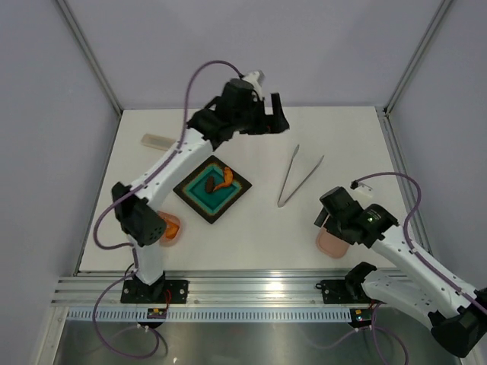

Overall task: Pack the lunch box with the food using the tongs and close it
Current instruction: Place the clamp at the center of the board, then pick up the box lid from the center of the board.

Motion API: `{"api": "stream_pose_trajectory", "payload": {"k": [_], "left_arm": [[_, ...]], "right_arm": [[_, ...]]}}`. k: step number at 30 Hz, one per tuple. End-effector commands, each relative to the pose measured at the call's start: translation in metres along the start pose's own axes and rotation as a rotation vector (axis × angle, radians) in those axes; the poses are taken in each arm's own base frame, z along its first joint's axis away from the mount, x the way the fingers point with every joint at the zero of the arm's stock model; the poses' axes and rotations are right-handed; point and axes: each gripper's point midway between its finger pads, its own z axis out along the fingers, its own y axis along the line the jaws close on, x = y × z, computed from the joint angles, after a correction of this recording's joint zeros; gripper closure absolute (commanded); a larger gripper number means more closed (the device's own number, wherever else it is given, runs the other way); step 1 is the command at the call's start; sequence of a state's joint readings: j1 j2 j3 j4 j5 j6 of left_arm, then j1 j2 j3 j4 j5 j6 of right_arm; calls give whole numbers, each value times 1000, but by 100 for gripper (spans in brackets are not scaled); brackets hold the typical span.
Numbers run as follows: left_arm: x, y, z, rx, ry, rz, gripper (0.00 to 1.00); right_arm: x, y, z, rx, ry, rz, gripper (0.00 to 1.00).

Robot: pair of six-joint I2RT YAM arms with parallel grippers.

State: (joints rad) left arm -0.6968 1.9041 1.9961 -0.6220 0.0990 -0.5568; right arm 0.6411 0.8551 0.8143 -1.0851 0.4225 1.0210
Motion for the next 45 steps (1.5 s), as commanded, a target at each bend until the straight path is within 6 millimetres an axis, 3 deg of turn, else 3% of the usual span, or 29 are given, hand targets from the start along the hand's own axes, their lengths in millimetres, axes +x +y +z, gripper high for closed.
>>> {"api": "stream_pose_trajectory", "payload": {"k": [1, 4, 6, 7, 10, 11, 18, 23, 31, 34, 35, 36, 41, 43, 45], "left_arm": [[-67, -11, -99, 34, -186, -32, 1], [-67, -1, -138, 2, -217, -28, 1], [-47, 5, -146, 0, -177, -35, 1], [-47, 0, -168, 21, -206, -30, 1], [-24, 14, -179, -12, -181, -46, 1], [-22, 15, -194, -10, -200, -47, 1], [17, 50, -215, -109, -159, -64, 1], [37, 72, -221, -178, -137, -89, 2], [41, 90, -234, -236, -161, -113, 2], [41, 90, -233, -236, -158, -117, 2], [42, 91, -231, -236, -152, -116, 2], [45, 92, -230, -240, -142, -117, 2], [71, 110, -219, -287, -62, -110, 1], [85, 116, -211, -294, -3, -103, 1], [100, 104, -201, -216, 82, -110, 1]], "right_arm": [[16, 22, 22, -29, 66, 56, 25], [26, 22, 46, 48, 101, -6, 34], [29, 28, 61, 61, 127, -22, 36], [29, 29, 67, 58, 134, -38, 37], [32, 30, 88, 47, 180, -32, 39], [32, 28, 92, 56, 182, -37, 39], [38, 24, 114, 94, 226, -48, 38], [52, 18, 126, 121, 265, -33, 46], [47, 16, 122, 108, 241, -56, 49], [50, 20, 124, 80, 254, -57, 76], [50, 20, 123, 86, 256, -53, 96], [50, 20, 123, 86, 256, -43, 100], [40, 20, 104, 53, 211, 5, 100], [32, 25, 86, -11, 191, -4, 100], [25, 33, 67, -84, 184, -5, 100]]}}
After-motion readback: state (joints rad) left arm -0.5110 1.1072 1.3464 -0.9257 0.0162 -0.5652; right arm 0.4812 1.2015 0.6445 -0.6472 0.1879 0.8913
